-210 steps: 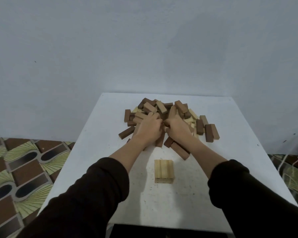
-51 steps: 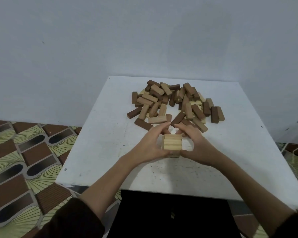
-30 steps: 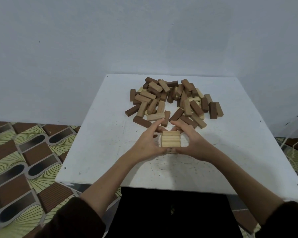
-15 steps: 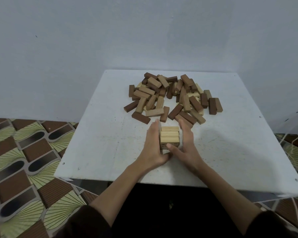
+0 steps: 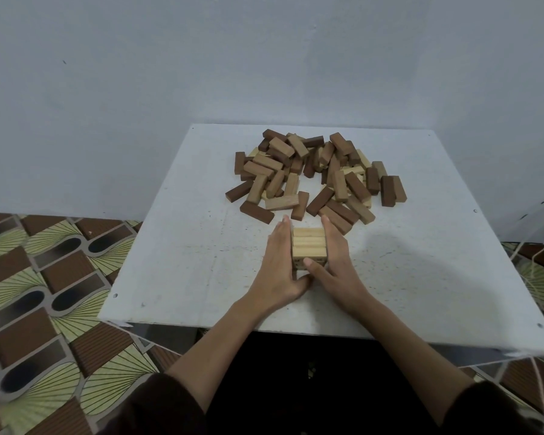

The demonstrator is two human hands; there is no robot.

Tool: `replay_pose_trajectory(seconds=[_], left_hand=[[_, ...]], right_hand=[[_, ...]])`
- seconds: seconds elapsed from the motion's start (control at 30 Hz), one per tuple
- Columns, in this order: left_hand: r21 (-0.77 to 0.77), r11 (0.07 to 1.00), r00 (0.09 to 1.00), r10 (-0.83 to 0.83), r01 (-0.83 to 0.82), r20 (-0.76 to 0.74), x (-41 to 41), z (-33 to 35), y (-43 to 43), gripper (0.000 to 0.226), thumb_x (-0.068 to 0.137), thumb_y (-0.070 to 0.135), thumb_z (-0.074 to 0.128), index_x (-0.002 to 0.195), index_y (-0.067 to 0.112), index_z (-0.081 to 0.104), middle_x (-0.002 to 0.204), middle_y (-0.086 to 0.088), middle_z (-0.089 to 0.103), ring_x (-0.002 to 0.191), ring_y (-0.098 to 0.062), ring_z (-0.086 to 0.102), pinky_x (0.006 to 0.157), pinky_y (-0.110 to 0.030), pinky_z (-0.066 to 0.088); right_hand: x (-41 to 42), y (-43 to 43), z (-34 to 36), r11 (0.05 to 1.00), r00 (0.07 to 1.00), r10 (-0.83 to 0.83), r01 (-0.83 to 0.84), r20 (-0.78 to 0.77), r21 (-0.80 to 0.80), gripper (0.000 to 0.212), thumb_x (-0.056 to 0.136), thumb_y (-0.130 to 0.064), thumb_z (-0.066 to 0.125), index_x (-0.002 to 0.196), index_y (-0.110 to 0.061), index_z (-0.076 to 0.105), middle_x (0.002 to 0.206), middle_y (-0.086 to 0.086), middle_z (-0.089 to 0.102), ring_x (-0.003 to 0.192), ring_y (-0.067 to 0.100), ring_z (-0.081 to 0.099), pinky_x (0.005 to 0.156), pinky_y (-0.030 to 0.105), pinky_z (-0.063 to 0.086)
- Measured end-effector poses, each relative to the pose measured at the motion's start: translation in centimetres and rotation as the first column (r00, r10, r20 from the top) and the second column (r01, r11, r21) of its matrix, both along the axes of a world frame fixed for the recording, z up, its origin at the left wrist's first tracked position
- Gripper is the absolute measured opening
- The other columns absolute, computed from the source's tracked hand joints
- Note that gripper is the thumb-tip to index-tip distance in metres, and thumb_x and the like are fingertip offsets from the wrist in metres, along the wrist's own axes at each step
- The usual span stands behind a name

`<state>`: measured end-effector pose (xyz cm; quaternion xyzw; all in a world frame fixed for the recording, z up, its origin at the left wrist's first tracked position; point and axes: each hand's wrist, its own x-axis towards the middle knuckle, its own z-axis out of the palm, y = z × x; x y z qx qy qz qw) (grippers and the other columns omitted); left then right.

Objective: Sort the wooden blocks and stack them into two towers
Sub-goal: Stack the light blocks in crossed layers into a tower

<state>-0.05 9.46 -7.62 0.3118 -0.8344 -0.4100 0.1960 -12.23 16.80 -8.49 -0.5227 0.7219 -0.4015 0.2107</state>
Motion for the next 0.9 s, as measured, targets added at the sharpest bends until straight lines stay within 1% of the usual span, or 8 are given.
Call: replay_pose_trajectory(seconds=[0.1, 0.27, 0.43, 0.6, 0.77, 0.9], left_hand=[[0.0, 1.0, 1.0, -0.005, 0.005, 0.001, -0.04, -0.1, 0.06, 0.1, 0.075, 0.03, 0.062, 0.15, 0.011, -0.001, 0.157, -0.006, 0.008, 0.145, -0.021, 0.006, 0.115, -0.05, 0.02], [-0.001, 1.0, 1.0, -0.003, 0.003, 0.001, -0.05, -0.3, 0.12, 0.1, 0.075, 0.029, 0.063, 0.15, 0.011, -0.001, 0.157, -0.005, 0.008, 0.145, -0.02, 0.006, 0.115, -0.049, 0.022], [0.014, 1.0, 1.0, -0.008, 0.008, -0.007, 0.0, -0.25, 0.13, 0.099, 0.074, 0.029, 0.061, 0.15, 0.012, -0.001, 0.157, -0.005, 0.008, 0.145, -0.019, 0.006, 0.116, -0.048, 0.02], [0.014, 1.0, 1.0, -0.001, 0.001, -0.019, 0.06, -0.36, 0.14, 0.099, 0.076, 0.029, 0.062, 0.15, 0.014, -0.002, 0.157, -0.003, 0.008, 0.145, -0.018, 0.006, 0.115, -0.048, 0.021], [0.016, 1.0, 1.0, -0.005, 0.006, -0.028, 0.06, -0.47, 0.09, 0.099, 0.076, 0.03, 0.062, 0.15, 0.013, -0.002, 0.157, -0.003, 0.008, 0.145, -0.018, 0.006, 0.115, -0.049, 0.021], [0.011, 1.0, 1.0, -0.014, 0.015, -0.019, 0.02, -0.5, 0.05, 0.1, 0.075, 0.03, 0.062, 0.15, 0.012, -0.002, 0.157, -0.004, 0.007, 0.145, -0.019, 0.006, 0.115, -0.049, 0.02]], right_hand=[[0.01, -0.04, 0.01, 1.0, 1.0, 0.001, -0.001, -0.009, 0.003, 0.091, 0.079, -0.061, 0.032, 0.151, -0.015, 0.002, 0.156, -0.003, 0.012, 0.136, 0.003, 0.009, 0.115, 0.035, 0.014], [0.0, -0.05, -0.03, 1.0, 1.0, 0.009, -0.009, -0.005, 0.003, 0.089, 0.079, -0.059, 0.03, 0.15, -0.014, 0.002, 0.156, 0.0, 0.011, 0.14, 0.01, 0.01, 0.116, 0.038, 0.015], [-0.07, -0.08, -0.17, 1.0, 1.0, 0.018, -0.018, -0.001, 0.014, 0.089, 0.08, -0.06, 0.029, 0.151, -0.014, 0.0, 0.157, -0.002, 0.009, 0.135, 0.001, 0.007, 0.116, 0.037, 0.015], [-0.03, -0.1, -0.08, 1.0, 1.0, 0.018, -0.019, 0.007, 0.022, 0.09, 0.078, -0.062, 0.029, 0.15, -0.016, -0.001, 0.157, -0.003, 0.009, 0.134, -0.001, 0.006, 0.116, 0.035, 0.014], [-0.09, 0.05, -0.02, 0.999, 0.999, 0.033, -0.033, 0.012, 0.015, 0.092, 0.077, -0.06, 0.032, 0.15, -0.015, -0.001, 0.157, -0.001, 0.008, 0.14, 0.007, 0.006, 0.117, 0.037, 0.012], [-0.05, 0.06, -0.03, 0.999, 0.999, 0.039, -0.039, -0.007, 0.017, 0.092, 0.077, -0.058, 0.032, 0.15, -0.014, -0.001, 0.157, 0.0, 0.008, 0.14, 0.007, 0.005, 0.117, 0.037, 0.011]])
